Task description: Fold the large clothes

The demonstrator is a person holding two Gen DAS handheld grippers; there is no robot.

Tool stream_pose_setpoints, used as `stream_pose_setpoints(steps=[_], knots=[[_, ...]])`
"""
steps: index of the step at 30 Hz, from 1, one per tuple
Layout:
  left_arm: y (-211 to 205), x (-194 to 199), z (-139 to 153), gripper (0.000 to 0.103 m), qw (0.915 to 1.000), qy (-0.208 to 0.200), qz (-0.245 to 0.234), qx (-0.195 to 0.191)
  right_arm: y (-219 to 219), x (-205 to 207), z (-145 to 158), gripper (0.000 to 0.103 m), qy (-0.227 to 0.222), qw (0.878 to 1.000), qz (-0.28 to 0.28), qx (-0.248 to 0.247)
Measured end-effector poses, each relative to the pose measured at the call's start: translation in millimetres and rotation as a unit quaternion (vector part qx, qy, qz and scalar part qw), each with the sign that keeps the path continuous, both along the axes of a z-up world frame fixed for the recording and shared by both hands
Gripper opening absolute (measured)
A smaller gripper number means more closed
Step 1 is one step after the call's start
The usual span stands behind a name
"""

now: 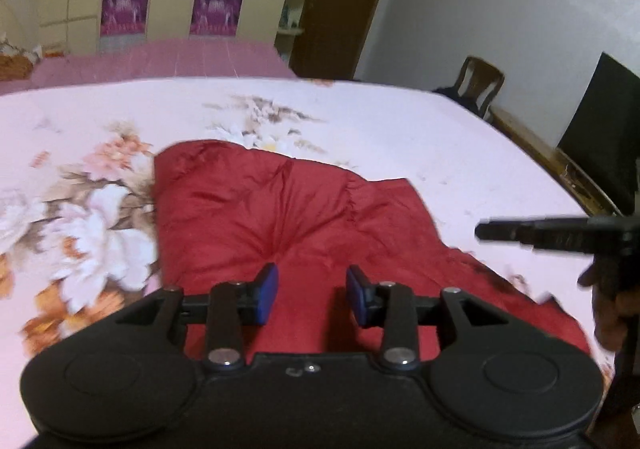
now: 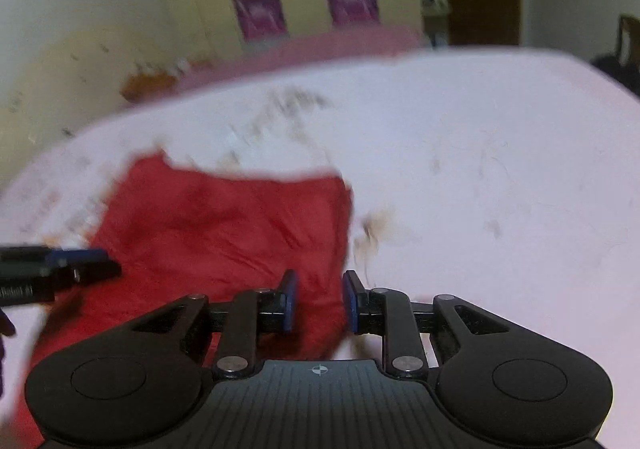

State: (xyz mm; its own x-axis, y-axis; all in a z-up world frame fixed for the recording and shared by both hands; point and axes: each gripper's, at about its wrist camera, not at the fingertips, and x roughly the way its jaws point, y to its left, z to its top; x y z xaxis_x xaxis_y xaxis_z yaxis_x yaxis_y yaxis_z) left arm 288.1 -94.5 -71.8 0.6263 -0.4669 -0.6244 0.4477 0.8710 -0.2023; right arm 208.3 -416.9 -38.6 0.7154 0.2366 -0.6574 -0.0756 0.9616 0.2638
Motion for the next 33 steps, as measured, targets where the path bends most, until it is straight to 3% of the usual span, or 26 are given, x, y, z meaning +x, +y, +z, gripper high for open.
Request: stream_pose_setpoints(steps=[3,6,10,14,21,26,30,32,33], knots=[[12.6,-35.0,6.5,0.035,0.9999,-0.012,0.001,-0.01,8.7,-29.2,27.6,0.024,-0.035,0.997,0.064,0.009],[12.8,-63.0,6.3,0.035,0.9997,-0.02,-0.001,-0.016,20.8,-55.1,37.9,0.024,-0.042,0.992,0.117,0.005],[1.1,-81.3,1.2,0.034,0.9996,-0.024,-0.009,-0.007,36.3,-90.2,41.1,0.024,-0.048,0.986,0.157,-0.016],[-8.2,-91.7,-6.2,0.033,0.999,-0.031,-0.03,0.008,55.5,-111.6,25.8,0.024,-0.045,0.98,0.183,-0.059],[-9.2,-95.6,-32.5,0.033,0.999,-0.019,-0.036,0.019,74.3,-114.8,-21.5,0.024,-0.012,0.98,0.158,-0.122],[-15.7,-94.6,-44.5,0.033,0.9975,-0.022,-0.044,0.05,83.5,-104.8,-49.9,0.024,0.015,0.984,0.129,-0.118],[-12.4,-98.3,-36.9,0.034,0.9966,-0.025,-0.053,0.058,82.1,-98.6,-50.6,0.024,0.029,0.989,0.104,-0.105],[-1.7,-108.2,-20.4,0.043,0.9962,-0.055,-0.048,0.047,80.0,-102.3,-34.7,0.025,0.022,0.99,0.087,-0.107],[5.2,-111.2,-14.0,0.052,0.9956,-0.072,-0.041,0.043,73.9,-109.1,-22.6,0.025,0.0,0.993,0.07,-0.099]])
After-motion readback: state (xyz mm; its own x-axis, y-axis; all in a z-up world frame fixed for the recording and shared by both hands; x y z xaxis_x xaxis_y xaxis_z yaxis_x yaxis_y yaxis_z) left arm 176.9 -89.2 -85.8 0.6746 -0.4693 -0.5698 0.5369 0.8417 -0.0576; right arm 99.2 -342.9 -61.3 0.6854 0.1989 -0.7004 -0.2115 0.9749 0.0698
